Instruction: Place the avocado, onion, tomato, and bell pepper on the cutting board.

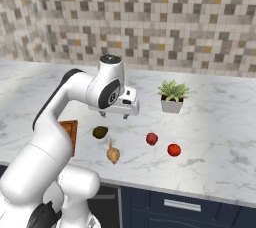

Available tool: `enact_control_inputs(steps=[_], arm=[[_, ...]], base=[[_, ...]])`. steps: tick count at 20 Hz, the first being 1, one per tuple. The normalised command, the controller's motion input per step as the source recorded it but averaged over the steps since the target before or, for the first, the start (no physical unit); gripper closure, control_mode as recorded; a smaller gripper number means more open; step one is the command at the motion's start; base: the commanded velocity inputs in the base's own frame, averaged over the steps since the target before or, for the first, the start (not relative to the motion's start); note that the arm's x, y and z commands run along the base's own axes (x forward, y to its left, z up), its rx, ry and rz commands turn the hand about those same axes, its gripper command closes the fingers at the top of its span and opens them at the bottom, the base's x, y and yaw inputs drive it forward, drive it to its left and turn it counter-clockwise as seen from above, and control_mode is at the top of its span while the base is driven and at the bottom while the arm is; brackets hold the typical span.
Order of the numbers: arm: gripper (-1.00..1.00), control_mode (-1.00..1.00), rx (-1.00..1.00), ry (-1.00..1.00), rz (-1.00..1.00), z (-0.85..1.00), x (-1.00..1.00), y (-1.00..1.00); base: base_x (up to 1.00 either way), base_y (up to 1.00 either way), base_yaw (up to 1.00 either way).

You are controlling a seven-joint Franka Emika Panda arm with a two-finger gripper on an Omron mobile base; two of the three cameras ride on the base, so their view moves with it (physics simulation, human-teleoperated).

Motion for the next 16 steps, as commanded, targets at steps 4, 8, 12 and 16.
enact_control_inputs(steps=[4,8,12,16], arm=[[-1.00,-1.00,0.00,0.00,0.00,-0.37,-0.11,-0.41],[-1.00,-1.00,0.00,0.00,0.02,-0.28,0.00,-0.01],[-1.00,-1.00,0.01,0.00,0.05,-0.14,0.00,0.06],[-1.00,-1.00,0.00,0.01,0.04,-0.28,0.00,0.18]], base=[[0.00,0.00,0.00],[0.00,0.00,0.00],[0.00,0.00,0.00],[0.00,0.00,0.00]])
